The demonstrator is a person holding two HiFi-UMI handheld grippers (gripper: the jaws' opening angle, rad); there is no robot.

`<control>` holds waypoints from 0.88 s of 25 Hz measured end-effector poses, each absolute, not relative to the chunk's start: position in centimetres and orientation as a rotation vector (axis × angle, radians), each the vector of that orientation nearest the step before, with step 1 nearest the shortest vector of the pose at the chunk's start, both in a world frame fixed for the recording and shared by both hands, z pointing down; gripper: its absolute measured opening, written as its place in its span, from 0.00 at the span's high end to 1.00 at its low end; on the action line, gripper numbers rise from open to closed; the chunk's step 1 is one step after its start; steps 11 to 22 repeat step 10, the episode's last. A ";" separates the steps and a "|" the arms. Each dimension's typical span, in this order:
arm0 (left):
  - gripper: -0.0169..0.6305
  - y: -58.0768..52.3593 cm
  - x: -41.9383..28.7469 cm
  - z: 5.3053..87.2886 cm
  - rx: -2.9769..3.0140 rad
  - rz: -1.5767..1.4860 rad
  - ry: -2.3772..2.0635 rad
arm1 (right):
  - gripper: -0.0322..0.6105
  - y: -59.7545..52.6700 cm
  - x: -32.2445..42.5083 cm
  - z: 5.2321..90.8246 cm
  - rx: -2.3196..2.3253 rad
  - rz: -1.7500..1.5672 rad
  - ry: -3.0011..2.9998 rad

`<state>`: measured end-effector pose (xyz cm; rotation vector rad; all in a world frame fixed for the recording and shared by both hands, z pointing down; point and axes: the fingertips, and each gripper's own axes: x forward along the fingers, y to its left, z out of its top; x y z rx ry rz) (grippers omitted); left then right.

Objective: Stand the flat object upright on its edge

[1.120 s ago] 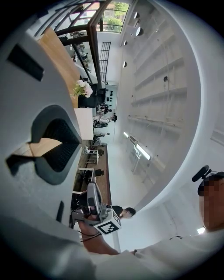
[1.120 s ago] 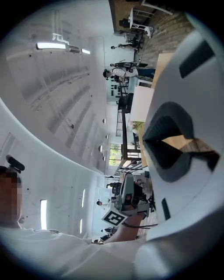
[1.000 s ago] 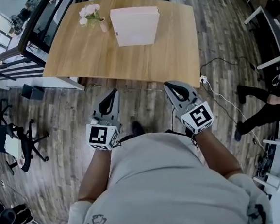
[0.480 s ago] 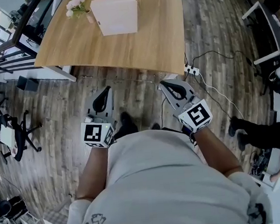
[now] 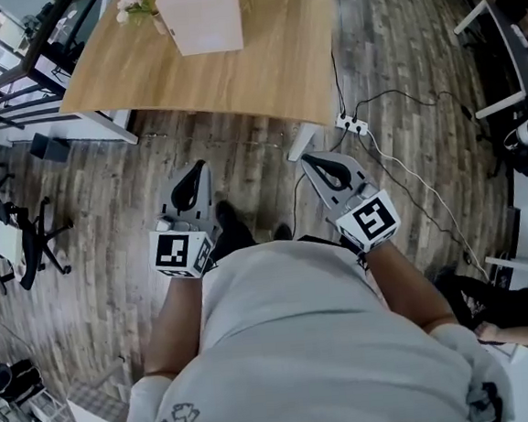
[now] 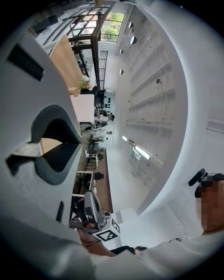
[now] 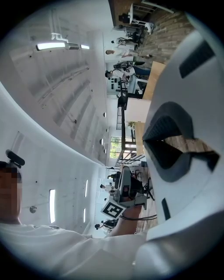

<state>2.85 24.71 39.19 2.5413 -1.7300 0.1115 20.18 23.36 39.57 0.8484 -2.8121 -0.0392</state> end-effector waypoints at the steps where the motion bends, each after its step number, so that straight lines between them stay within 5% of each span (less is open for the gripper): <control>1: 0.96 25.0 3.1 39.2 2.538 0.109 -1.735 | 0.94 23.7 20.4 39.6 0.844 -0.039 -2.816; 22: 0.96 26.9 3.8 39.4 2.513 0.105 -1.752 | 0.94 25.0 20.8 39.2 0.805 -0.061 -2.823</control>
